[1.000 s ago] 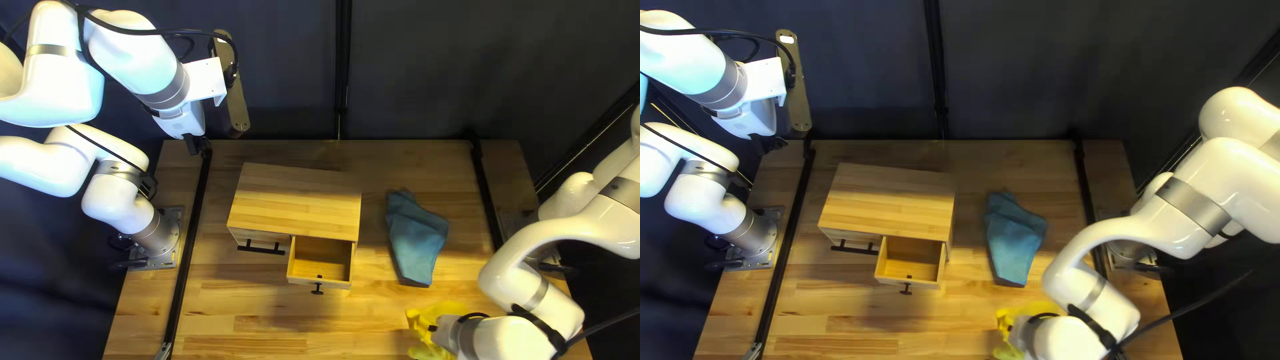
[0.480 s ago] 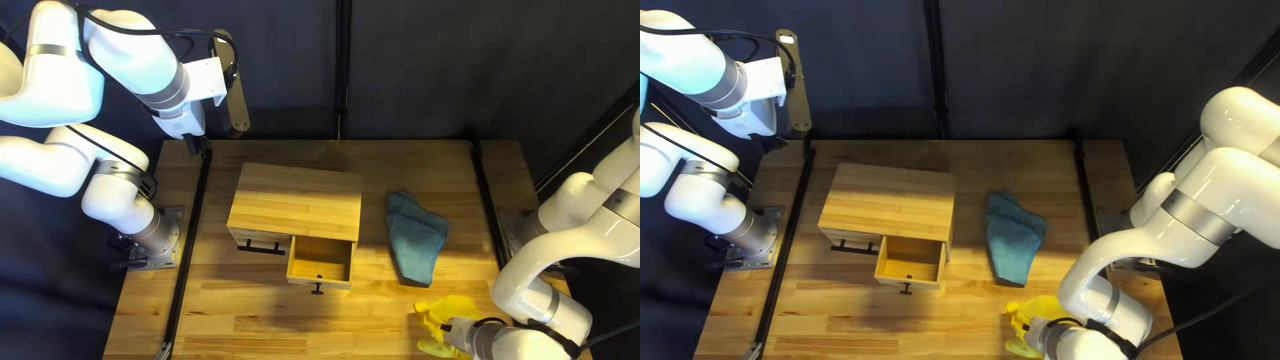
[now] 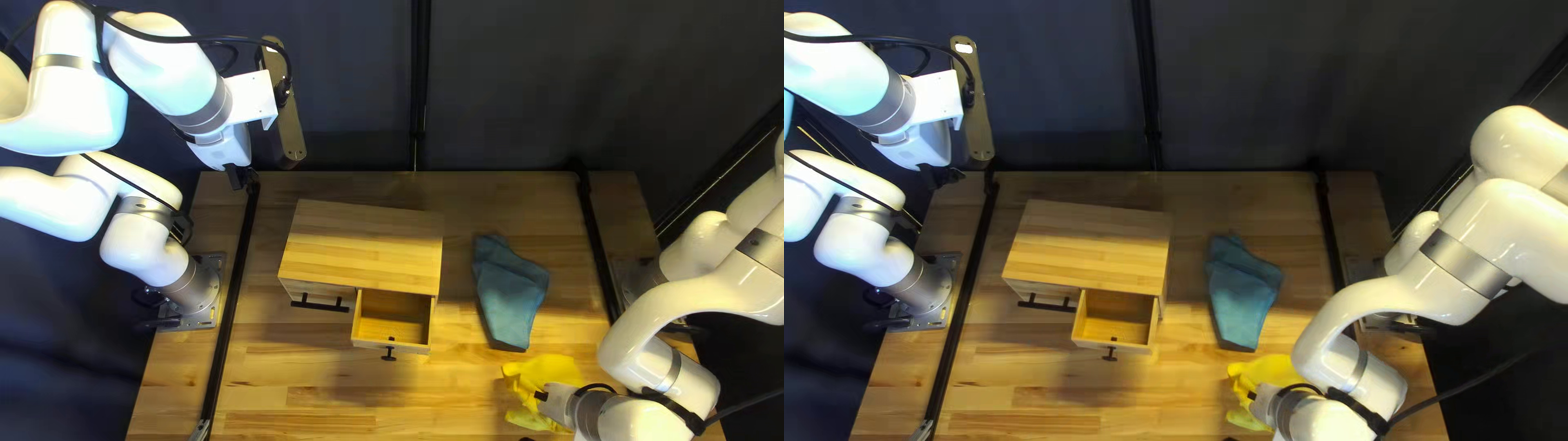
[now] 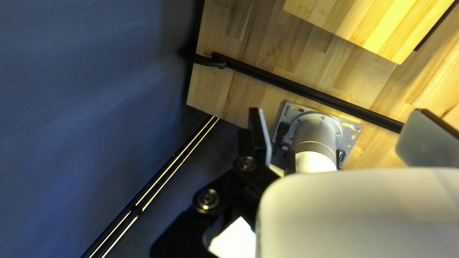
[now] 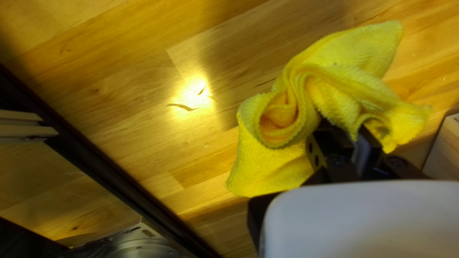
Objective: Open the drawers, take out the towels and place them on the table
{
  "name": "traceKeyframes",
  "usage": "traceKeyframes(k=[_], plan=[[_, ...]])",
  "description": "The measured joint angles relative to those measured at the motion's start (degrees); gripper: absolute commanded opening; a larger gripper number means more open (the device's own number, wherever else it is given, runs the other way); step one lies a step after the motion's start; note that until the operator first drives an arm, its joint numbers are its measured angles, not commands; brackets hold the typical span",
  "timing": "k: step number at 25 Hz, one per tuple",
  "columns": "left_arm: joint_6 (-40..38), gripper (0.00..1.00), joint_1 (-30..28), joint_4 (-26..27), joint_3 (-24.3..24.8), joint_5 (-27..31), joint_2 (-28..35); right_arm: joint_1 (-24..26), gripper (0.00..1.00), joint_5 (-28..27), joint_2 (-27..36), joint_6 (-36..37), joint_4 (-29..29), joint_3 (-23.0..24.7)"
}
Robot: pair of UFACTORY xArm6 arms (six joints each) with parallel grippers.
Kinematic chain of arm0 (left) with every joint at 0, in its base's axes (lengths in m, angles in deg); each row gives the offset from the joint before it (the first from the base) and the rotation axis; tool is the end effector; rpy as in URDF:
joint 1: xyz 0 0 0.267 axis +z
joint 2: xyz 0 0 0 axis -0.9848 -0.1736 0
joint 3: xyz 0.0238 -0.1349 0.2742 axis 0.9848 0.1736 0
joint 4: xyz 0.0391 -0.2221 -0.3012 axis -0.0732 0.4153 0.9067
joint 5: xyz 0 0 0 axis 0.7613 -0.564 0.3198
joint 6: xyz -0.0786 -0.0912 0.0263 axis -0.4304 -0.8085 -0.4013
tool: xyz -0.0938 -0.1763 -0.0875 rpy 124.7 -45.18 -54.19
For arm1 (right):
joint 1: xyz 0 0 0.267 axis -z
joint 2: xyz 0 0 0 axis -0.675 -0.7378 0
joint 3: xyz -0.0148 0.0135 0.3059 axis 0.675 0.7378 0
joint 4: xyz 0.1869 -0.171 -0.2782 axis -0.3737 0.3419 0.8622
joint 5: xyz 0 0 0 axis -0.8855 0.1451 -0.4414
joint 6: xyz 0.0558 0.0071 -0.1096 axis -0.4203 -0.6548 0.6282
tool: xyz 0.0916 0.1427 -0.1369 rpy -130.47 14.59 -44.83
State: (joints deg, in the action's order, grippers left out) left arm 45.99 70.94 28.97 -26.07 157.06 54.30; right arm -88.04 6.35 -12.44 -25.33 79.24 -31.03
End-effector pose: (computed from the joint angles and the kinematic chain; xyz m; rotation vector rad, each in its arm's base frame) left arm 0.2570 0.0726 0.4104 -2.7844 -0.2605 -0.0068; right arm 0.3457 0.2544 0.0743 2.3702 1.6082 -0.0402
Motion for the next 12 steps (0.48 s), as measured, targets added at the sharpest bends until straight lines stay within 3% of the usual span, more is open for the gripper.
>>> traceKeyframes(k=[12], plan=[[0.0, 1.00, 0.0, 0.0, 0.0, 0.0, 0.0, -0.9, 0.00, 2.7, -2.4, -5.0, 7.4, 0.6]])
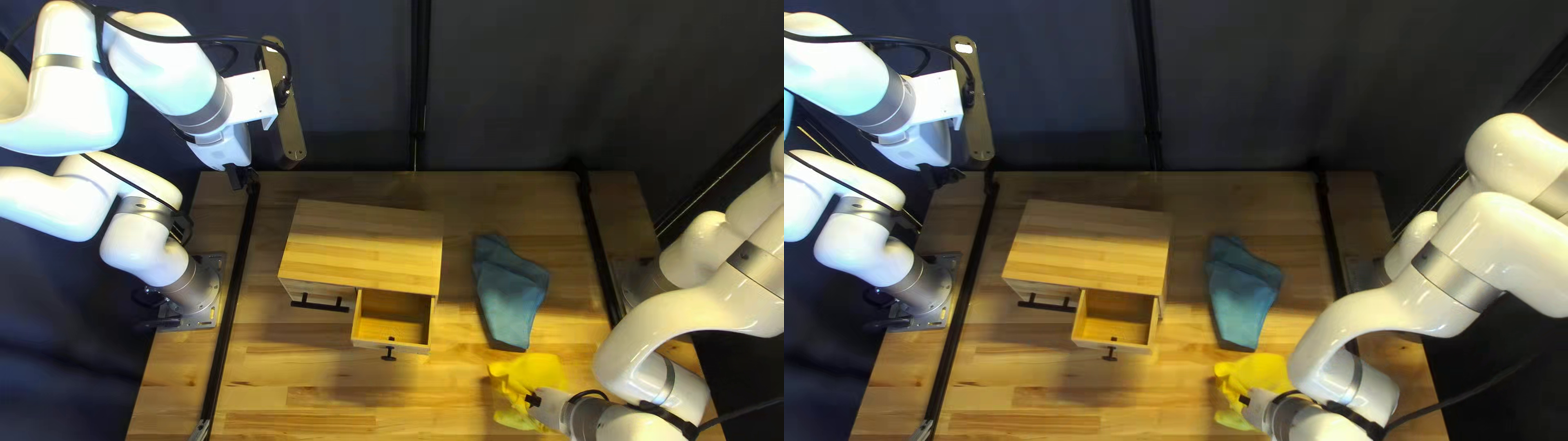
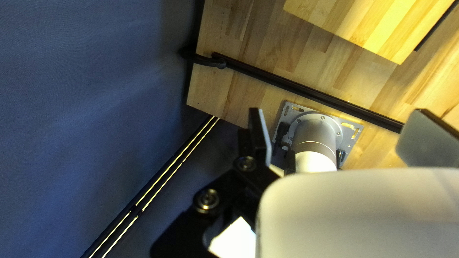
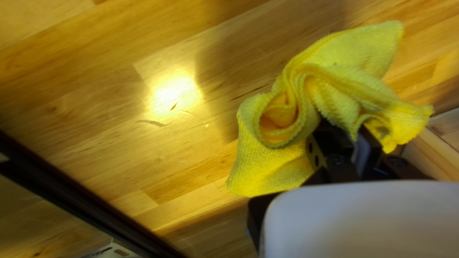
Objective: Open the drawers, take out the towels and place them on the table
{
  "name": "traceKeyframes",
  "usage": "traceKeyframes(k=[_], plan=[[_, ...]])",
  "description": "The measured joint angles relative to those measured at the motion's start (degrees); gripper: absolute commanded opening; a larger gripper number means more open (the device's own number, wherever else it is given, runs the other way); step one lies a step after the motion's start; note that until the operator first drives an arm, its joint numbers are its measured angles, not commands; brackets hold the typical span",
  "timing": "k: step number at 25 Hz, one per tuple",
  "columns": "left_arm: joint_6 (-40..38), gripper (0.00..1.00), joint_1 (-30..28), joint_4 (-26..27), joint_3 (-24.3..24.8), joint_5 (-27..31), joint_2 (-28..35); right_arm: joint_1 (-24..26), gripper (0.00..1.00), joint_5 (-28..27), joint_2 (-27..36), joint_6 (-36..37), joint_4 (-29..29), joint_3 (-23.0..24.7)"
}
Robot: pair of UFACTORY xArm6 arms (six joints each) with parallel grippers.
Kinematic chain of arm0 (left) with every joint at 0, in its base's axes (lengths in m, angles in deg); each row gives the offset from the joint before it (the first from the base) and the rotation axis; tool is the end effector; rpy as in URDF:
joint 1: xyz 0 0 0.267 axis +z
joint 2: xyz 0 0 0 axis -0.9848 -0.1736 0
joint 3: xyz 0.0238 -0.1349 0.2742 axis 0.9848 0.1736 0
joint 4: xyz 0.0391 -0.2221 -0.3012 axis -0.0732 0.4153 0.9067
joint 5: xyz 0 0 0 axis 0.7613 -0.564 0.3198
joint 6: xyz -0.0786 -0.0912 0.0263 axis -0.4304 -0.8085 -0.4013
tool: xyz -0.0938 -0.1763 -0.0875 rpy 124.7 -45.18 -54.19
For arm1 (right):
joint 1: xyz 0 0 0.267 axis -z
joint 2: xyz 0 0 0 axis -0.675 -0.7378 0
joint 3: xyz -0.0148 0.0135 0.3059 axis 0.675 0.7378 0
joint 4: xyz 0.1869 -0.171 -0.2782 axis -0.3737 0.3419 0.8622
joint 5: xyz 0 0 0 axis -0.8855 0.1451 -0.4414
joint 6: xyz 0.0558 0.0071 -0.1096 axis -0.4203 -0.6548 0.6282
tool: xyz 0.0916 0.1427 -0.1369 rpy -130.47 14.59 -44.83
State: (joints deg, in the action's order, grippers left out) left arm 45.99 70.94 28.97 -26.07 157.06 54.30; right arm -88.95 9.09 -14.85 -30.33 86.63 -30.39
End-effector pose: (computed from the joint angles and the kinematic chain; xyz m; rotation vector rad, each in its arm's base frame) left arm 0.2570 0.0726 0.4104 -2.7844 -0.2605 -0.0068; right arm 0.3618 0.2513 0.0610 2.2794 1.5928 0.0174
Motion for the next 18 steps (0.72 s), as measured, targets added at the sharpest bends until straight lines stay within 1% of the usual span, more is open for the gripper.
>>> traceKeyframes(k=[1, 2, 5, 6, 7, 8, 9, 10, 11, 12, 15, 18], plan=[[0.0, 1.00, 0.0, 0.0, 0.0, 0.0, 0.0, 0.0, 0.00, 0.4, -0.3, -0.2, 0.2, 0.1], [0.0, 1.00, 0.0, 0.0, 0.0, 0.0, 0.0, 0.0, 0.04, 0.7, -0.5, -0.2, 0.2, 0.1], [0.0, 1.00, 0.0, 0.0, 0.0, 0.0, 0.0, 0.2, 0.08, 1.7, -1.0, 0.2, -0.2, 0.1], [0.0, 1.00, 0.0, 0.0, 0.0, 0.0, 0.0, 0.3, 0.11, 2.0, -1.1, 0.3, -0.5, 0.2], [0.0, 1.00, 0.0, 0.0, 0.0, 0.0, 0.0, 0.3, 0.10, 2.3, -1.2, 0.4, -0.7, 0.3], [0.0, 1.00, 0.0, 0.0, 0.0, 0.0, 0.0, 0.4, 0.12, 2.7, -1.4, 0.5, -1.0, 0.4], [0.0, 1.00, 0.0, 0.0, 0.0, 0.0, 0.0, 0.6, 0.17, 3.1, -1.6, 0.9, -1.5, 0.4], [0.0, 1.00, 0.0, 0.0, 0.0, 0.0, 0.0, 0.8, 0.84, 3.5, -1.8, 1.4, -2.0, 0.4], [0.0, 1.00, 0.0, 0.0, 0.0, 0.0, 0.0, 1.0, 0.84, 3.9, -1.9, 2.0, -2.5, 0.3], [0.0, 1.00, 0.0, 0.0, 0.0, 0.0, 0.0, 1.2, 1.00, 4.2, -2.0, 2.6, -3.1, 0.3], [0.0, 1.00, 0.0, 0.0, 0.0, 0.0, 0.0, 2.0, 1.00, 4.8, -1.9, 4.6, -5.1, 0.3], [0.0, 1.00, 0.0, 0.0, 0.0, 0.0, 0.0, 2.4, 1.00, 4.2, -1.6, 5.9, -6.8, -0.5]])
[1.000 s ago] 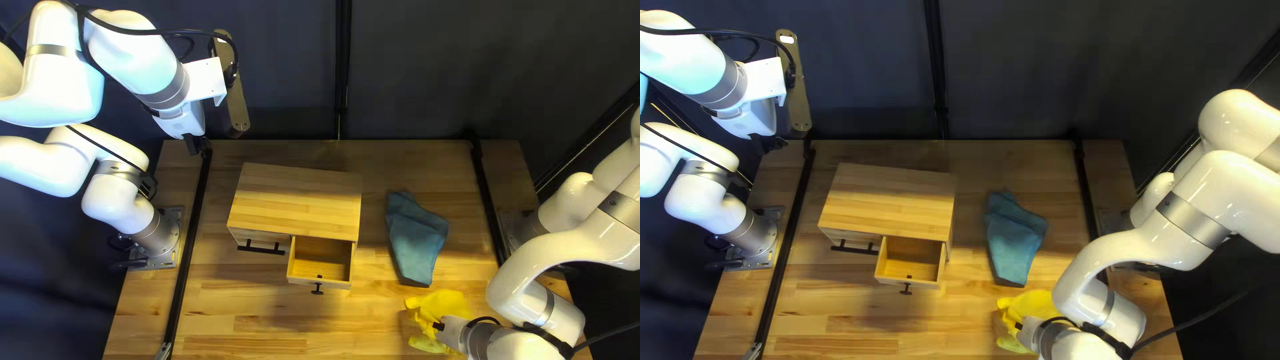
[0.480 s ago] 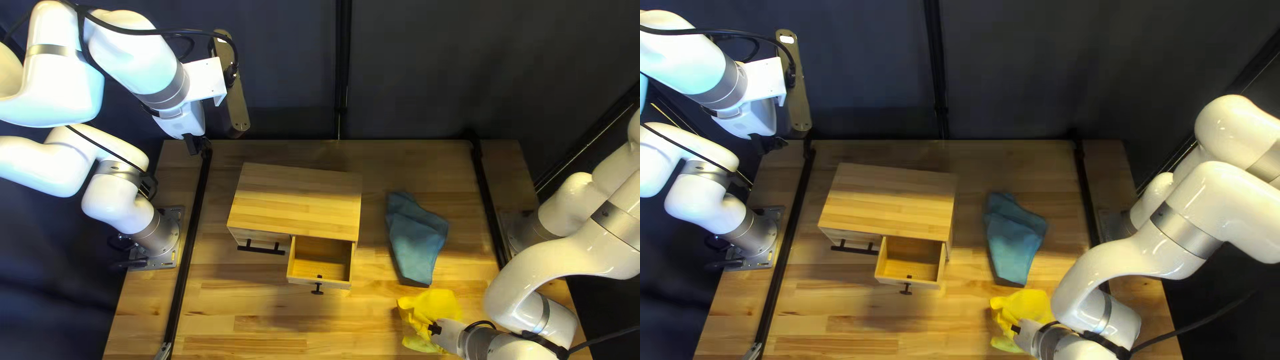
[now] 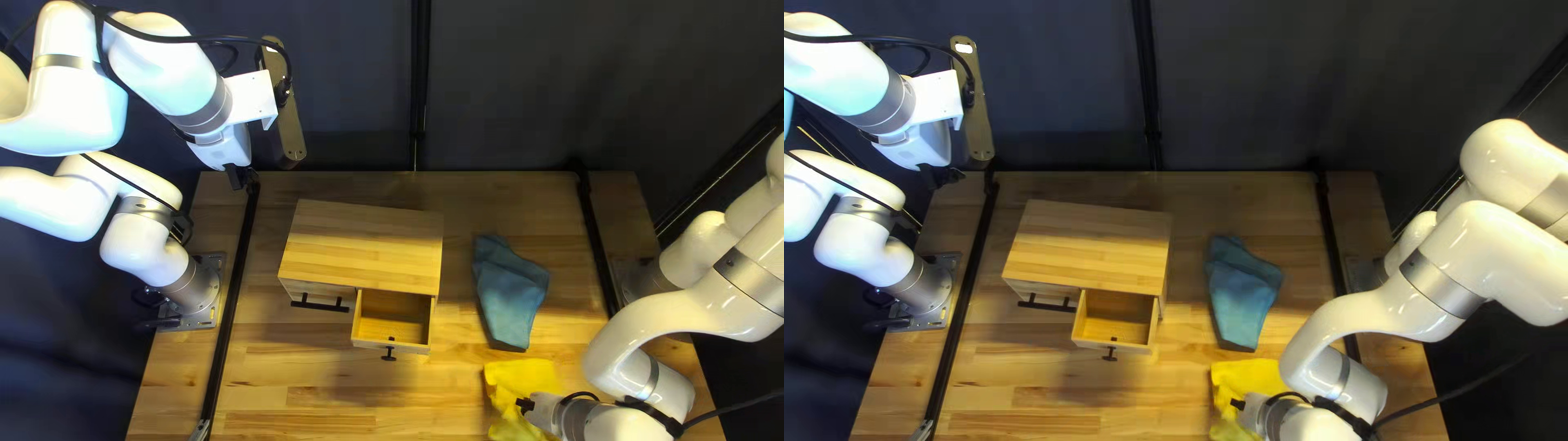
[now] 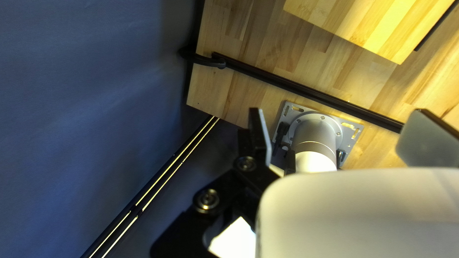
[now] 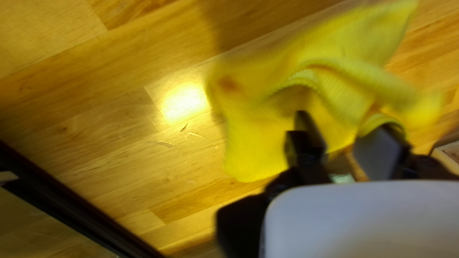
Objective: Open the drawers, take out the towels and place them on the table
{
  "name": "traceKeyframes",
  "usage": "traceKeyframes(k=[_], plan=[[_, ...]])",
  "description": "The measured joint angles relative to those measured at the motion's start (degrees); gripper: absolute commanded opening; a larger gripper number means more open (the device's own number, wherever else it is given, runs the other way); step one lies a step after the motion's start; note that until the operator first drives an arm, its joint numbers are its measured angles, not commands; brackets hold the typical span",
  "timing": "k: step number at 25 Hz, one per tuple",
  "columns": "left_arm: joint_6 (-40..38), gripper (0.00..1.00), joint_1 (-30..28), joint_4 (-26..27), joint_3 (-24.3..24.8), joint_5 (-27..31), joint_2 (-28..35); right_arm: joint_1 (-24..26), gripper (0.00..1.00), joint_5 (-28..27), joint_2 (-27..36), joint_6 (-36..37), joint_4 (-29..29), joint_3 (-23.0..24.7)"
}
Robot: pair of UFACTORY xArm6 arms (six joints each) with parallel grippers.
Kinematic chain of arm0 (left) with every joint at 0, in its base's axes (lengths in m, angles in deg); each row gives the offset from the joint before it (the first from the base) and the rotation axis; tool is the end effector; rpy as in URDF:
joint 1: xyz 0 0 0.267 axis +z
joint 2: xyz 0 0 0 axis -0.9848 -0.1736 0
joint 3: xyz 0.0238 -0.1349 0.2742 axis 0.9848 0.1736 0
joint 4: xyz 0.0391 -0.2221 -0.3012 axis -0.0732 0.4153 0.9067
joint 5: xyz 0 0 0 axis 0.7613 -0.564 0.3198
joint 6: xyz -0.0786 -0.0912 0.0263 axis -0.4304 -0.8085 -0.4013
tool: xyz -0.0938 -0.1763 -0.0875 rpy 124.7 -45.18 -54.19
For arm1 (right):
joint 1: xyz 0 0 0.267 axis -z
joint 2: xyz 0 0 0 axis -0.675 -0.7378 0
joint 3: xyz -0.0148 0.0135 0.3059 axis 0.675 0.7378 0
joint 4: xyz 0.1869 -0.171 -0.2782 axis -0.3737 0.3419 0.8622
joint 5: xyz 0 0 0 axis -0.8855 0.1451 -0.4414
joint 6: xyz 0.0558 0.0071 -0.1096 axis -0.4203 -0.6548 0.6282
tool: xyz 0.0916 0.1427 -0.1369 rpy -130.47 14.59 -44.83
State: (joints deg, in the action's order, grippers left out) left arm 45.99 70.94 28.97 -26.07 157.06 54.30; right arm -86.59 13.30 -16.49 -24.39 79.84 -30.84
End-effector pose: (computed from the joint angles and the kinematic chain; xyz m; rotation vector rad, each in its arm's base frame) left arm 0.2570 0.0726 0.4104 -2.7844 -0.2605 -0.0068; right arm 0.3622 0.2666 0.0475 2.3740 1.6496 0.0113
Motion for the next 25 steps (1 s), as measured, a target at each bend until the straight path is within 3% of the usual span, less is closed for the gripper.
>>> traceKeyframes(k=[7, 15, 25], plan=[[0.0, 1.00, 0.0, 0.0, 0.0, 0.0, 0.0, 1.1, 1.00, -3.4, 0.2, 1.4, -1.9, -3.6], [0.0, 1.00, 0.0, 0.0, 0.0, 0.0, 0.0, 6.1, 1.00, -4.9, 0.1, 4.8, -1.9, -7.9], [0.0, 1.00, 0.0, 0.0, 0.0, 0.0, 0.0, 15.4, 1.00, -7.5, -5.7, 18.7, -2.7, -19.4]])
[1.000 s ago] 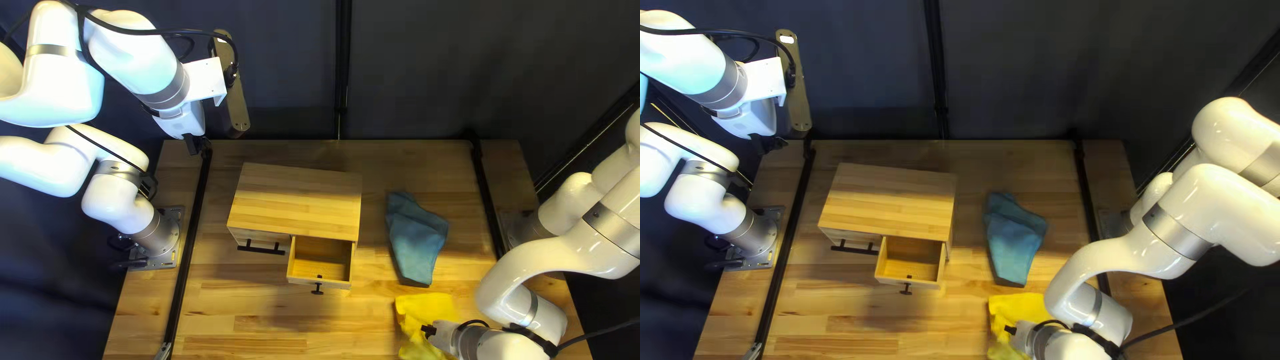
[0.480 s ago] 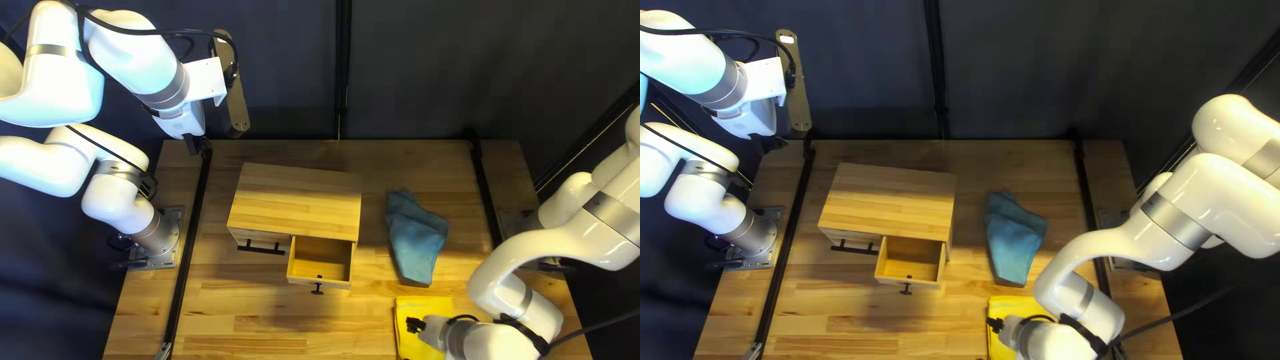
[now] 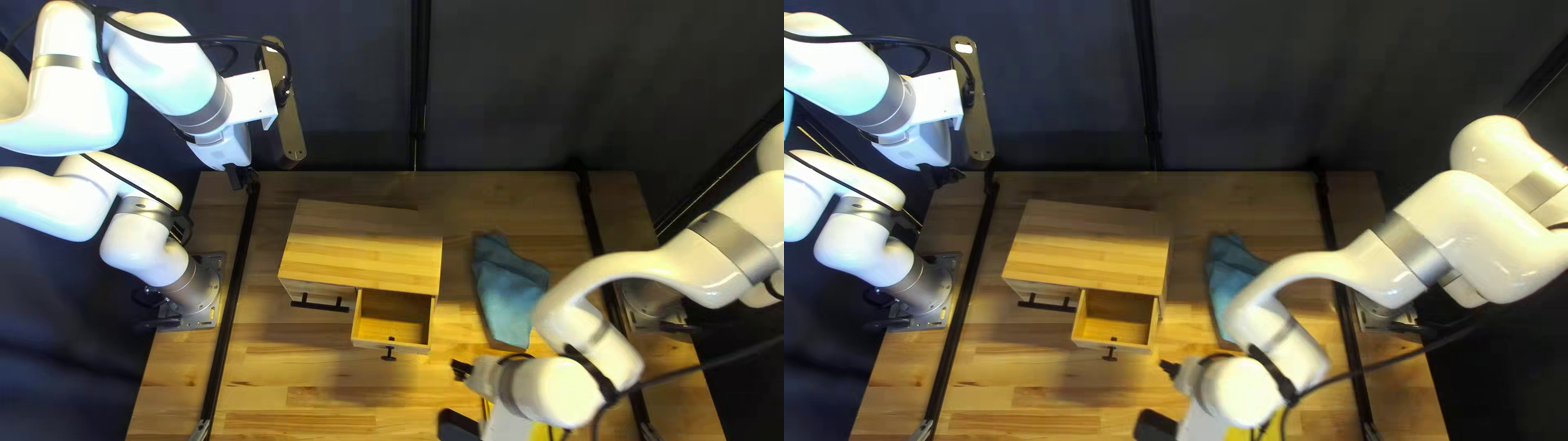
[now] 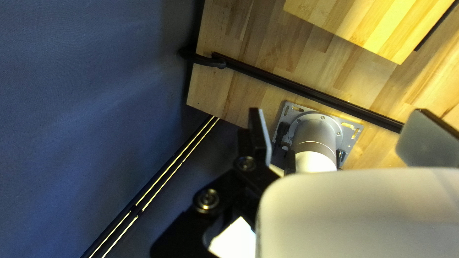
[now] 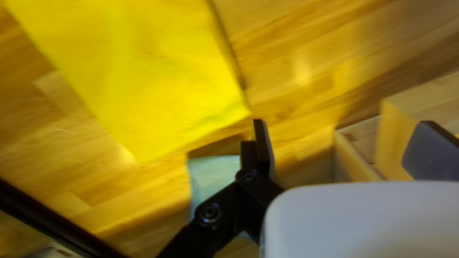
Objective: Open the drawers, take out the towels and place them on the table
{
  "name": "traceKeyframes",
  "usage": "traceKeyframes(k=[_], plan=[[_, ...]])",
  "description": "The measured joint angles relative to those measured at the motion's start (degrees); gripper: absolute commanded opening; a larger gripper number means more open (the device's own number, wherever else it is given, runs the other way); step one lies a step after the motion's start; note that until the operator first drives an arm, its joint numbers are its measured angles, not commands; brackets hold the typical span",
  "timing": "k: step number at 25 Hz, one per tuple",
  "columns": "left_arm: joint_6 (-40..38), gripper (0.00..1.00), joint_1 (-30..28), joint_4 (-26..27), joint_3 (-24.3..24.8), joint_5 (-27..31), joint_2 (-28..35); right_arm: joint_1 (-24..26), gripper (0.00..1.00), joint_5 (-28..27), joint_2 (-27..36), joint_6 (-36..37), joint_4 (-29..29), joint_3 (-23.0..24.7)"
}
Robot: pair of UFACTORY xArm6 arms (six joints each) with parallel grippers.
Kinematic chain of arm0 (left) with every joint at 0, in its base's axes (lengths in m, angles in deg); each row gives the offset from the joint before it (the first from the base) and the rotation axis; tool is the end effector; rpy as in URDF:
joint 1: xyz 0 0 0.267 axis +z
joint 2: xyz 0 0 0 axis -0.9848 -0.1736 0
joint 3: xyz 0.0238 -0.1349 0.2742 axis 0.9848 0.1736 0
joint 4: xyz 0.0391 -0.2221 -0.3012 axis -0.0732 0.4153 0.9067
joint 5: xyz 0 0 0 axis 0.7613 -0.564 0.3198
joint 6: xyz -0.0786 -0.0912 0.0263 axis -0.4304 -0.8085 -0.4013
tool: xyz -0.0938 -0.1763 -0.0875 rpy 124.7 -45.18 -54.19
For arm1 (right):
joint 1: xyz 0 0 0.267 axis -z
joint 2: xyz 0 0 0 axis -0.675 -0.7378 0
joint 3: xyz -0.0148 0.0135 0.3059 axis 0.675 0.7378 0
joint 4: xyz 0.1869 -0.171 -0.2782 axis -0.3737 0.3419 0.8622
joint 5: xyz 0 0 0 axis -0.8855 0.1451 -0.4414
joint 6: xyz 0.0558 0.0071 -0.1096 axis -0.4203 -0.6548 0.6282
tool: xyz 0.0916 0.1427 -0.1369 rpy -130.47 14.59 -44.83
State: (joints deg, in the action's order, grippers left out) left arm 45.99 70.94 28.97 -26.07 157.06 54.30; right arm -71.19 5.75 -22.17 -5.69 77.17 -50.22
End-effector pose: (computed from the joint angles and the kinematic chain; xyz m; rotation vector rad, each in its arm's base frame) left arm 0.2570 0.0726 0.4104 -2.7844 -0.2605 -0.0068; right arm 0.5088 0.2080 0.1280 2.3935 1.6332 0.0585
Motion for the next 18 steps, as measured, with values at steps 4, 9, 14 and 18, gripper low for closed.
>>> traceKeyframes(k=[4, 9, 14, 18], plan=[[0.0, 1.00, 0.0, 0.0, 0.0, 0.0, 0.0, 3.1, 1.00, -0.8, -3.7, 6.1, -1.1, -5.4], [0.0, 1.00, 0.0, 0.0, 0.0, 0.0, 0.0, 6.2, 1.00, -1.4, -9.1, 13.4, -3.1, -12.3], [0.0, 1.00, 0.0, 0.0, 0.0, 0.0, 0.0, 8.6, 1.00, -2.2, -13.8, 20.3, -5.5, -18.4], [0.0, 1.00, 0.0, 0.0, 0.0, 0.0, 0.0, 10.3, 1.00, -3.2, -18.0, 25.7, -7.6, -23.9]])
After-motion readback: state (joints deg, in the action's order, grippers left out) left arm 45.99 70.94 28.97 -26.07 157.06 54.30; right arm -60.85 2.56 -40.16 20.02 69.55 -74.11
